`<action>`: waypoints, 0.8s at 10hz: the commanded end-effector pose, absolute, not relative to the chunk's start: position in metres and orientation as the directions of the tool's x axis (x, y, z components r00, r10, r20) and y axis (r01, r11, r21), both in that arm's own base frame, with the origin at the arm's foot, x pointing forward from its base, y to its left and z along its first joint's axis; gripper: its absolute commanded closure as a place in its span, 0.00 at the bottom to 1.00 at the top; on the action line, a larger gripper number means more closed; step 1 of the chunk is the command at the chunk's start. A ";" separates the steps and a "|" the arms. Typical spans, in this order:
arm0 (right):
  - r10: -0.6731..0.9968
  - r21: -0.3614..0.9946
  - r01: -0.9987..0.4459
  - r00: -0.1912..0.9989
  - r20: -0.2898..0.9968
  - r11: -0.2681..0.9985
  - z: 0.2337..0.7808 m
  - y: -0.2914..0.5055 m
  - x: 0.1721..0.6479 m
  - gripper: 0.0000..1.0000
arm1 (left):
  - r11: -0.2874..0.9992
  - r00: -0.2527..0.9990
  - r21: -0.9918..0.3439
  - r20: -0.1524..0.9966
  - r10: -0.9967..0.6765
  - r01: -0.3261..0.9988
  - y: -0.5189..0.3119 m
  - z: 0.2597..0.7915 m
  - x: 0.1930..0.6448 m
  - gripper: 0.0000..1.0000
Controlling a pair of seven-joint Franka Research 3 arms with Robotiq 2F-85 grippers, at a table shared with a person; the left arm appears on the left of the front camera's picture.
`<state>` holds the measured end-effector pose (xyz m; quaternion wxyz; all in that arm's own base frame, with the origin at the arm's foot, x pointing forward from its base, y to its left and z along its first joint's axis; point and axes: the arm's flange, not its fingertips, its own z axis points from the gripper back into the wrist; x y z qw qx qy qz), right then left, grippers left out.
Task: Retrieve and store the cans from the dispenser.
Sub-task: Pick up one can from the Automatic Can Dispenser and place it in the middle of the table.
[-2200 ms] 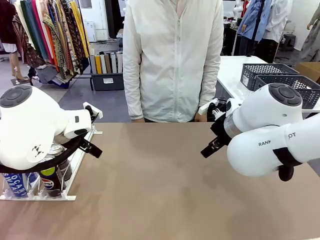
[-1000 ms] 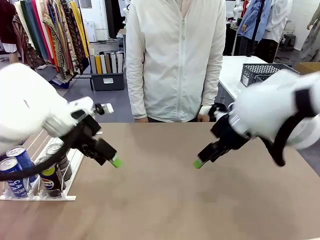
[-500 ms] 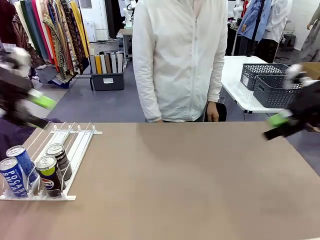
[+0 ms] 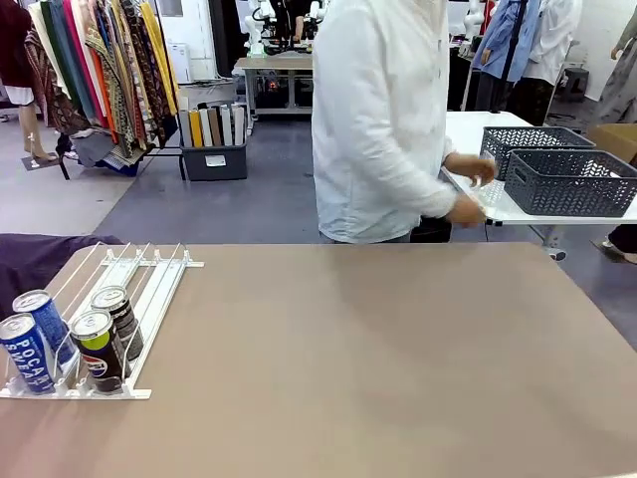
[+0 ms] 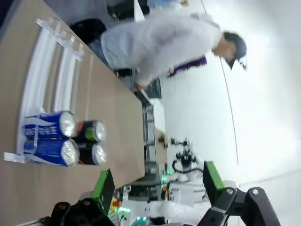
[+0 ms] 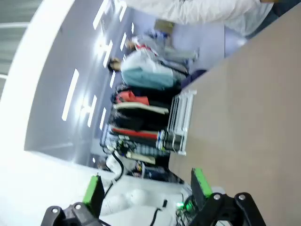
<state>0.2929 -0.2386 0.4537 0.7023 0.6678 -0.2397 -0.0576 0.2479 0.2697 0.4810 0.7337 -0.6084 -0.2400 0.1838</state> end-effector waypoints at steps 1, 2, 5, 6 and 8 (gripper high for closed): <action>-0.443 0.952 -0.292 0.843 0.304 0.096 0.453 -0.232 0.305 0.00 | 0.175 0.780 -0.984 0.129 0.613 0.025 0.273 0.481 0.256 0.00; -0.401 0.966 -0.239 0.878 0.260 0.101 0.454 -0.239 0.293 0.00 | 0.192 0.817 -0.981 0.129 0.562 0.022 0.270 0.481 0.248 0.00; -0.401 0.966 -0.239 0.878 0.260 0.101 0.454 -0.239 0.293 0.00 | 0.192 0.817 -0.981 0.129 0.562 0.022 0.270 0.481 0.248 0.00; -0.401 0.966 -0.239 0.878 0.260 0.101 0.454 -0.239 0.293 0.00 | 0.192 0.817 -0.981 0.129 0.562 0.022 0.270 0.481 0.248 0.00; -0.401 0.966 -0.239 0.878 0.260 0.101 0.454 -0.239 0.293 0.00 | 0.192 0.817 -0.981 0.116 0.565 0.006 0.268 0.479 0.252 0.00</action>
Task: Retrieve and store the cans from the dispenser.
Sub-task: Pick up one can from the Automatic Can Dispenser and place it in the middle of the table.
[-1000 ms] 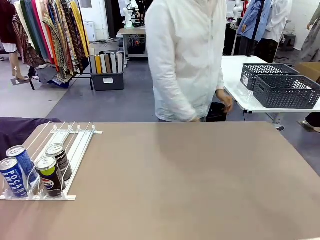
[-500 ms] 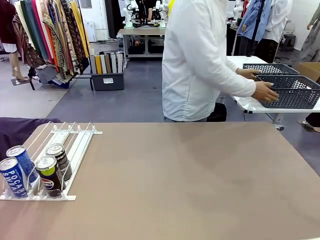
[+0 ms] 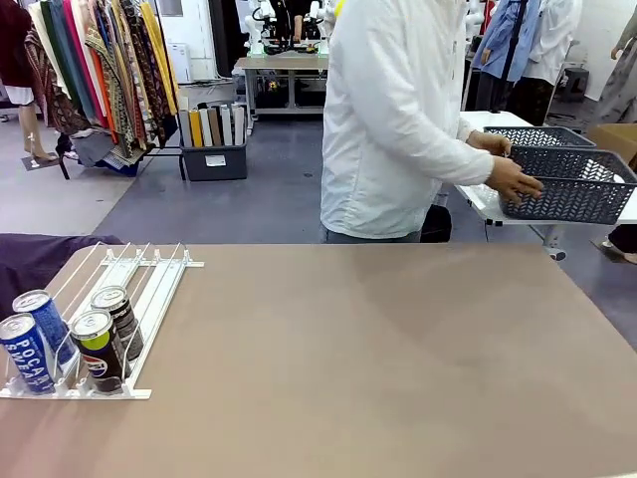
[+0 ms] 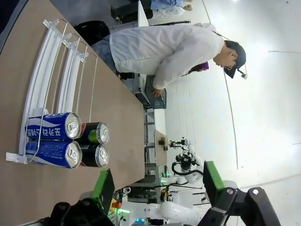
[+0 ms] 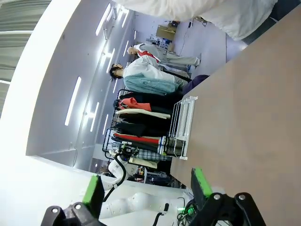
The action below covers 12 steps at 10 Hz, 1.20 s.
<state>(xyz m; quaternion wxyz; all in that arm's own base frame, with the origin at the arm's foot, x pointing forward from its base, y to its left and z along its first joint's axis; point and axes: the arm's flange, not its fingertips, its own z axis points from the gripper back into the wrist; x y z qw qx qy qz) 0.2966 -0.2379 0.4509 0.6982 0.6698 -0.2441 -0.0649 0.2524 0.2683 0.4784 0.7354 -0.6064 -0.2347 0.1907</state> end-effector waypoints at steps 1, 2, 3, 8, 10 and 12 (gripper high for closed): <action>-0.401 0.966 -0.239 0.878 0.260 0.101 0.454 -0.239 0.293 0.00 | 0.366 0.852 -0.929 0.157 0.500 -0.043 0.249 0.501 0.251 0.00; -0.401 0.966 -0.239 0.878 0.260 0.101 0.454 -0.239 0.293 0.00 | 0.498 0.898 -0.866 0.190 0.398 -0.037 0.219 0.526 0.253 0.00; -0.401 0.966 -0.239 0.878 0.260 0.101 0.454 -0.239 0.293 0.00 | 0.638 0.945 -0.770 0.226 0.235 0.025 0.175 0.551 0.260 0.00; -0.401 0.966 -0.239 0.878 0.260 0.101 0.454 -0.239 0.293 0.00 | 0.915 0.963 -0.300 0.107 -0.248 0.269 -0.006 0.569 0.291 0.00; -0.401 0.966 -0.239 0.878 0.260 0.101 0.454 -0.239 0.293 0.00 | 0.936 0.958 -0.205 0.065 -0.279 0.287 -0.046 0.552 0.297 0.00; -0.401 0.966 -0.239 0.878 0.260 0.101 0.454 -0.239 0.293 0.00 | 0.927 0.955 -0.229 0.077 -0.288 0.298 -0.053 0.560 0.292 0.00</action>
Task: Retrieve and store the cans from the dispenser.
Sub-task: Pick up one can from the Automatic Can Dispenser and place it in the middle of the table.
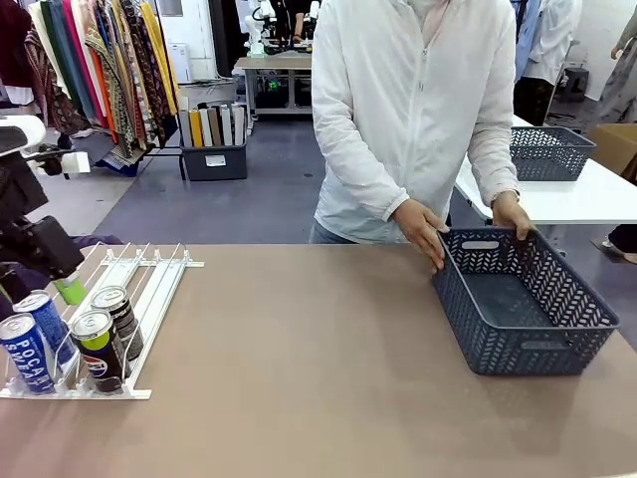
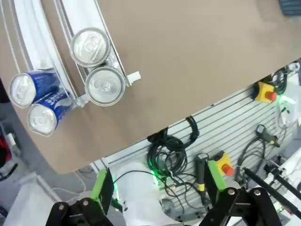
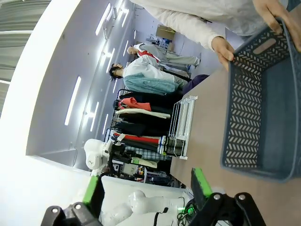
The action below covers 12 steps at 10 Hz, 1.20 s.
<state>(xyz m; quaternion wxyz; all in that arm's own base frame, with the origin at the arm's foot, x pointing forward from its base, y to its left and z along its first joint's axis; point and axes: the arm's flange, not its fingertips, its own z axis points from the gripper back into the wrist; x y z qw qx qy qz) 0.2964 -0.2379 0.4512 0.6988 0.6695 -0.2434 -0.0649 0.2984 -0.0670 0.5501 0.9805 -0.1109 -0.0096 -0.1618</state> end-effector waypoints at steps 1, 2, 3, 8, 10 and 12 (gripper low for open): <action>-0.401 0.966 -0.239 0.878 0.260 0.101 0.454 -0.239 0.293 0.00 | 0.927 0.955 -0.229 0.077 -0.288 0.298 -0.053 0.560 0.292 0.00; -0.401 0.966 -0.239 0.878 0.260 0.101 0.454 -0.239 0.293 0.00 | 0.927 0.955 -0.229 0.077 -0.288 0.298 -0.053 0.560 0.292 0.00; -0.401 0.966 -0.239 0.878 0.260 0.101 0.454 -0.239 0.293 0.00 | 0.927 0.955 -0.229 0.077 -0.288 0.298 -0.053 0.560 0.292 0.00; -0.401 0.966 -0.239 0.878 0.260 0.101 0.454 -0.239 0.293 0.00 | 0.972 0.977 -0.103 0.070 -0.203 0.209 -0.064 0.499 0.316 0.00; -0.401 0.966 -0.239 0.878 0.260 0.101 0.454 -0.239 0.293 0.00 | 0.985 0.986 -0.076 0.078 -0.150 0.156 -0.065 0.476 0.323 0.00; -0.401 0.966 -0.239 0.878 0.260 0.101 0.454 -0.239 0.293 0.00 | 0.984 0.983 -0.076 0.103 -0.151 0.159 -0.071 0.457 0.328 0.00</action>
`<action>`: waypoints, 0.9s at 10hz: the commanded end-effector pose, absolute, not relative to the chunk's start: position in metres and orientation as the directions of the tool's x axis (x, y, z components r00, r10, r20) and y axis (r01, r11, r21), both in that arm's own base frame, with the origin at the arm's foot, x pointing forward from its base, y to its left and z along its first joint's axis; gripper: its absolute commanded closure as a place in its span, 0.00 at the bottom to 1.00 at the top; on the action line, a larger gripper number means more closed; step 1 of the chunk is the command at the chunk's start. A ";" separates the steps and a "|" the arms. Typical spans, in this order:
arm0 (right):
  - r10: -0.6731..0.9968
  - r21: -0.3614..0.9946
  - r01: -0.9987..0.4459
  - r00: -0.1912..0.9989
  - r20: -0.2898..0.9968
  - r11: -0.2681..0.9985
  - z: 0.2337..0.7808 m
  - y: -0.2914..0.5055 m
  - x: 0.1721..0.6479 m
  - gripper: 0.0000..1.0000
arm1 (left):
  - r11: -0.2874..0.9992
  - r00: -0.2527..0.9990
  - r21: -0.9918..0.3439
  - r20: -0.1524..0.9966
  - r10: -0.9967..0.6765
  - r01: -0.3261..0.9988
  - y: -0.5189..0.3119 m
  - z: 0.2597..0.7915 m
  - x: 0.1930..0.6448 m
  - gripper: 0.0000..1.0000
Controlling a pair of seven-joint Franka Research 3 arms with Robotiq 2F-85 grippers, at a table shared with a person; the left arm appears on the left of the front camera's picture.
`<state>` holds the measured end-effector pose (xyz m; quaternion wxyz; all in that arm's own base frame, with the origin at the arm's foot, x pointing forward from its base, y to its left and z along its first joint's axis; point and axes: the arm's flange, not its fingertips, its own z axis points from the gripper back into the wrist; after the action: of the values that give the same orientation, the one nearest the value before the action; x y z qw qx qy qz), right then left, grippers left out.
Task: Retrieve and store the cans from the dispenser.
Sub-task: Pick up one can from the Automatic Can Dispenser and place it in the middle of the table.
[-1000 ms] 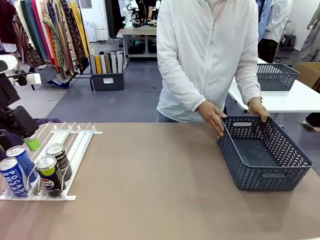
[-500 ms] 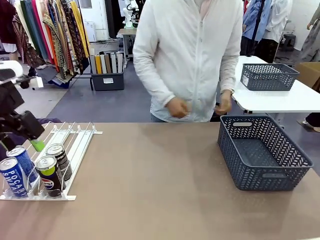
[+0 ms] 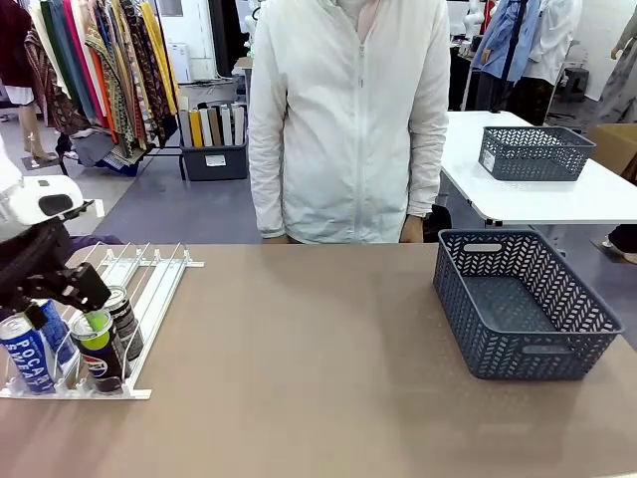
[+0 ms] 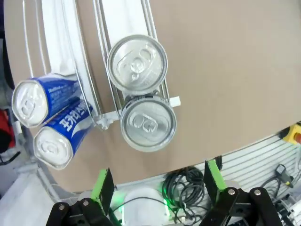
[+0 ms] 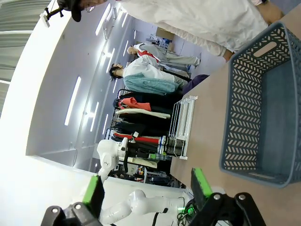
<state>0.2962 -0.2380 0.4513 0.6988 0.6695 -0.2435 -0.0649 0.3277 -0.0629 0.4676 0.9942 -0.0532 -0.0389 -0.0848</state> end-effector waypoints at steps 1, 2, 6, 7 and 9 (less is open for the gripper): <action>-0.401 0.966 -0.239 0.878 0.260 0.101 0.454 -0.239 0.293 0.00 | 0.983 0.982 -0.067 0.098 -0.162 0.169 -0.076 0.448 0.333 0.00; -0.401 0.966 -0.239 0.878 0.260 0.101 0.454 -0.239 0.293 0.00 | 0.985 0.983 -0.048 0.092 -0.160 0.165 -0.081 0.442 0.335 0.00; -0.401 0.966 -0.239 0.878 0.260 0.101 0.454 -0.239 0.293 0.00 | 0.998 0.993 0.021 0.094 -0.068 0.066 -0.080 0.424 0.347 0.00; -0.401 0.966 -0.239 0.878 0.260 0.101 0.454 -0.239 0.293 0.00 | 0.998 0.995 0.044 0.093 -0.045 0.041 -0.079 0.421 0.348 0.00; -0.401 0.966 -0.239 0.878 0.260 0.101 0.454 -0.239 0.293 0.00 | 0.997 0.995 0.031 0.076 -0.068 0.066 -0.080 0.414 0.349 0.00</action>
<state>0.2961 -0.2380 0.4512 0.6987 0.6696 -0.2434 -0.0649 0.3578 -0.0789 0.4256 0.9986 0.0039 -0.0354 -0.0381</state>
